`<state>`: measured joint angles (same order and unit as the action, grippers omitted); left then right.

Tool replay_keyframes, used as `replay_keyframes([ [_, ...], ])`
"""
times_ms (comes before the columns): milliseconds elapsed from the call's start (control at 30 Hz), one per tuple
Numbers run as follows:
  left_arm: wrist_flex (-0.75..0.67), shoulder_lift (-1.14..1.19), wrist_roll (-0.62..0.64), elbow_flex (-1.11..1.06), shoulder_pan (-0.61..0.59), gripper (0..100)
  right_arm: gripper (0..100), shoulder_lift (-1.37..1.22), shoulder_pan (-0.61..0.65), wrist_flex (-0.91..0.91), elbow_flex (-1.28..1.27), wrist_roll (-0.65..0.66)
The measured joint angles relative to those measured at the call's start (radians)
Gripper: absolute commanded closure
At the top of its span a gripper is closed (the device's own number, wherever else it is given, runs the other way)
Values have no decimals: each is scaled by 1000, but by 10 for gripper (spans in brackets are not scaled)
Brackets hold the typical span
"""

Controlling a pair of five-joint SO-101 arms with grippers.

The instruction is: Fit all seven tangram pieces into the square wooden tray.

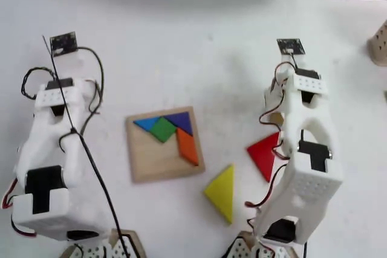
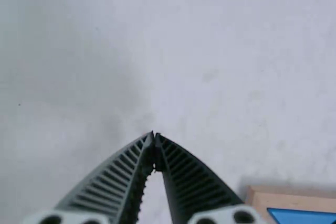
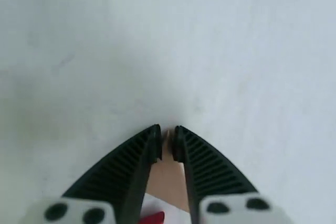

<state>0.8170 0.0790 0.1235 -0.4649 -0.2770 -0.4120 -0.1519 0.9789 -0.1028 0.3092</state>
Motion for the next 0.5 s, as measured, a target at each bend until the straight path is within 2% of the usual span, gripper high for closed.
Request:
replay_keyframes([
  [67, 0, 0, 0, 0, 0, 976, 933, 0, 0, 25, 0, 0],
  [267, 0, 0, 0, 0, 0, 976, 801, 103, 2, 32, -115, 32],
  [500, 0, 6, 0, 0, 0, 976, 795, 361, 11, -110, -423, 68],
])
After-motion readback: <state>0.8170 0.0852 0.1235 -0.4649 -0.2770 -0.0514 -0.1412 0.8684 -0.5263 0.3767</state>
